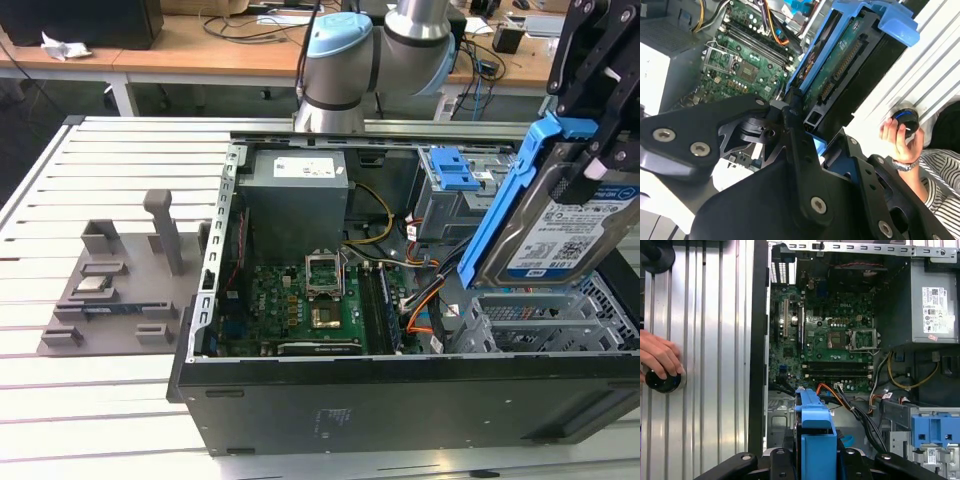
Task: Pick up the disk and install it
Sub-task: 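Pick up the disk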
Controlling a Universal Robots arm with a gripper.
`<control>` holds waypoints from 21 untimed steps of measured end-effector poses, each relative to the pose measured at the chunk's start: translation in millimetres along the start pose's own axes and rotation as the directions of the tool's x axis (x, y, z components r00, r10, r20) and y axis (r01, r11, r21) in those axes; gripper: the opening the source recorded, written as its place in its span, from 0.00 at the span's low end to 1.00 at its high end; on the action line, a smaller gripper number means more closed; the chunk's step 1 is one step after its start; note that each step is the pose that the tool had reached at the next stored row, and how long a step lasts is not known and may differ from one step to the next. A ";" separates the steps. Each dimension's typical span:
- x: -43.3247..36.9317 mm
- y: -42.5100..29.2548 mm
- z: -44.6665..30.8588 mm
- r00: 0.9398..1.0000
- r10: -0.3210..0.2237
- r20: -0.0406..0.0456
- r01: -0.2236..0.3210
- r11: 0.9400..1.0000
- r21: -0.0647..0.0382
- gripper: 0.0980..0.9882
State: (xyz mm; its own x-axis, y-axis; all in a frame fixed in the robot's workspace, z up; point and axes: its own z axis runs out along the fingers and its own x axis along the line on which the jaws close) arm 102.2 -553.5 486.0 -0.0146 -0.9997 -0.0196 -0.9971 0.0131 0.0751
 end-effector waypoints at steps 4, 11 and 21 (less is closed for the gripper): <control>-3.9 -6.8 1.6 1.000 0.000 -0.001 0.000 1.000 0.000 0.30; -8.1 -16.2 8.1 1.000 0.000 -0.003 0.000 1.000 0.000 0.30; -9.5 -28.0 18.0 1.000 0.002 -0.021 -0.002 1.000 0.000 0.30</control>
State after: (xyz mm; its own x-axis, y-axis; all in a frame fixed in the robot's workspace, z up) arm 128.9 -544.0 466.1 -0.0146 -0.9999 0.0014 -0.9971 0.0146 0.0753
